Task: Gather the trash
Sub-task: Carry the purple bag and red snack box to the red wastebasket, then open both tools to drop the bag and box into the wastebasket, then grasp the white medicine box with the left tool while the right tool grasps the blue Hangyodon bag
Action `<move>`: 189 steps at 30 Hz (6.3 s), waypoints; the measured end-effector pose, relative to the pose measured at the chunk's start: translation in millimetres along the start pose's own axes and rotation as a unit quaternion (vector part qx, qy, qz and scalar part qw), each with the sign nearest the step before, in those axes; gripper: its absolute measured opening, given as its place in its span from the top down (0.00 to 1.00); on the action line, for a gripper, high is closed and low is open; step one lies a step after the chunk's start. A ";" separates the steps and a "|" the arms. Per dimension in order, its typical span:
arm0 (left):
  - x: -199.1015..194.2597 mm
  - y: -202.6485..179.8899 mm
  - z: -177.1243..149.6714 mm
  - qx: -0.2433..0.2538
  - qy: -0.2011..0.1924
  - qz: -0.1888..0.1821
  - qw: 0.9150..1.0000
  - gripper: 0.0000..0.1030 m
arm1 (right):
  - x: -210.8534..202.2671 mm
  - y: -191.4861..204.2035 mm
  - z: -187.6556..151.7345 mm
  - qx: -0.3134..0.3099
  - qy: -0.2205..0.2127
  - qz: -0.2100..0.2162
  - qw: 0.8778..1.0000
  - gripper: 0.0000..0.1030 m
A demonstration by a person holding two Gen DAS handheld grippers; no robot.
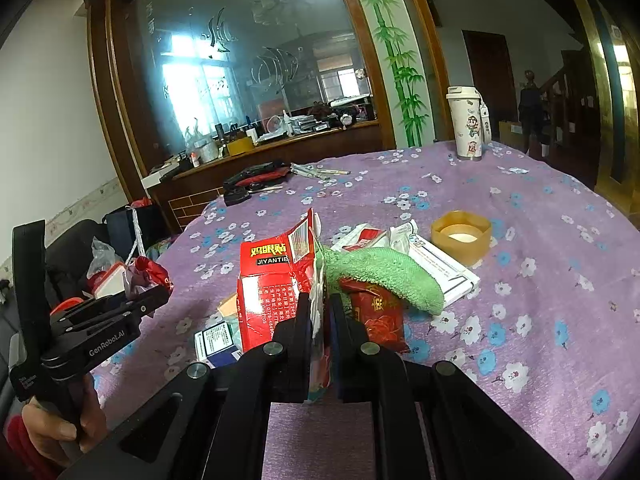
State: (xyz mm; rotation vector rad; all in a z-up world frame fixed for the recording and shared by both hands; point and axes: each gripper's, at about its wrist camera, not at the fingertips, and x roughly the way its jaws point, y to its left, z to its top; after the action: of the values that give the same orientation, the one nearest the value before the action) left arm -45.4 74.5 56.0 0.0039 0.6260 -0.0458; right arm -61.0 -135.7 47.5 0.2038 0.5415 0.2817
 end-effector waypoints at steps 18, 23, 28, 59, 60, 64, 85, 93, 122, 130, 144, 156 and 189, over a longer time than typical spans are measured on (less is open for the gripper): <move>-23.4 11.1 -3.1 -0.017 0.003 0.022 1.000 0.70 | -19.8 23.4 16.4 -0.013 0.010 0.019 1.000 0.92; -39.0 16.6 -4.5 -0.022 -0.002 0.026 0.999 0.70 | -22.4 36.2 16.0 -0.020 0.015 0.030 0.999 0.92; -56.2 22.0 -5.9 -0.025 -0.011 0.034 0.999 0.70 | -22.9 52.0 16.4 -0.029 0.023 0.048 0.998 0.91; -164.0 212.7 -39.8 -0.180 -0.040 0.159 0.970 0.70 | 14.2 239.2 20.1 -0.138 0.097 0.219 0.961 0.91; -166.4 222.9 -44.1 -0.190 -0.039 0.163 0.967 0.70 | 16.6 247.4 19.0 -0.143 0.101 0.224 0.959 0.91; -169.3 248.1 -54.7 -0.216 -0.033 0.173 0.960 0.70 | 25.1 270.0 16.4 -0.154 0.110 0.235 0.953 0.91; -152.2 277.8 -79.0 -0.233 -0.002 0.186 0.954 0.70 | 78.0 355.7 0.8 -0.198 0.144 0.249 0.937 0.91; -146.5 283.3 -79.7 -0.237 0.003 0.185 0.954 0.68 | 101.6 371.4 -3.6 -0.197 0.158 0.242 0.937 0.88; -78.4 74.9 -14.4 -0.036 0.047 0.013 0.998 0.32 | 16.9 70.3 27.6 -0.022 0.115 0.099 0.988 0.62; -29.5 -46.4 -10.7 0.156 0.099 -0.041 0.982 0.26 | -6.2 -27.8 28.8 0.080 0.098 0.070 0.989 0.61; 45.2 -86.1 -9.5 0.161 0.151 -0.068 0.973 0.53 | 12.5 -50.7 18.5 0.099 0.130 0.092 0.982 0.59; 10.6 -25.3 -32.5 0.051 0.153 -0.069 0.985 0.68 | 70.1 -21.8 23.6 0.060 0.182 0.111 0.975 0.50; -0.4 1.0 -39.7 0.026 0.131 -0.055 0.990 0.68 | 78.4 22.0 -20.4 -0.124 0.223 0.049 0.966 0.33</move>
State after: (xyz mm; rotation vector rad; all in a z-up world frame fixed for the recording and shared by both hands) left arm -68.8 76.2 24.0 0.0256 0.8868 -0.1712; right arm -12.2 -87.8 -1.2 -0.0814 0.9365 0.4934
